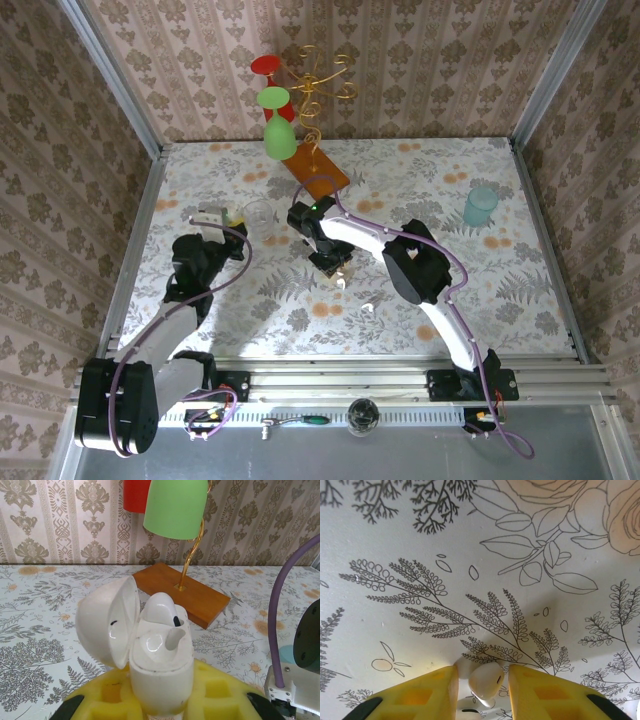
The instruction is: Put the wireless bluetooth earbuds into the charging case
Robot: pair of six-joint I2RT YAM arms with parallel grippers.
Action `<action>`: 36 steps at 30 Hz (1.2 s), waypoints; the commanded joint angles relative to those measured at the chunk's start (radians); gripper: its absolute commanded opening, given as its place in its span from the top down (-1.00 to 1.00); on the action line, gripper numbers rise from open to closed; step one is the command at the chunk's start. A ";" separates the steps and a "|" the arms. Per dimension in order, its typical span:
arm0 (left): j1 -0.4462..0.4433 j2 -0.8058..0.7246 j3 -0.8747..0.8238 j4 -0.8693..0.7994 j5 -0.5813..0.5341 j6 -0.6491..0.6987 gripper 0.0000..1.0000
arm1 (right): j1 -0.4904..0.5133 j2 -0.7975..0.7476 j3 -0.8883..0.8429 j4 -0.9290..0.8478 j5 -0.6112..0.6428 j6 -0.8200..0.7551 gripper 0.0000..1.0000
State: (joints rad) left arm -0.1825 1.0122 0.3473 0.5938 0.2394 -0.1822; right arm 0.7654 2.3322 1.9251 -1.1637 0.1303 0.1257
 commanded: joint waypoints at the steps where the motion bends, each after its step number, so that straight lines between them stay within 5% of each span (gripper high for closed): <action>1: -0.002 -0.017 -0.003 0.015 0.013 0.014 1.00 | -0.006 0.039 0.010 -0.044 0.009 -0.014 0.37; 15: -0.021 -0.004 -0.013 0.082 0.106 0.070 1.00 | -0.028 -0.187 -0.196 0.236 -0.071 0.021 0.48; 29: -0.174 0.179 0.016 0.308 0.225 0.224 1.00 | -0.151 -0.729 -0.694 0.909 -0.454 0.151 0.49; 36: -0.308 0.278 0.059 0.374 0.082 0.310 1.00 | -0.183 -0.864 -0.805 1.100 -0.504 0.258 0.50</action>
State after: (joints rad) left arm -0.4442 1.2644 0.3653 0.8711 0.3866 0.0605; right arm 0.5819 1.5112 1.1542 -0.2066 -0.3233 0.3061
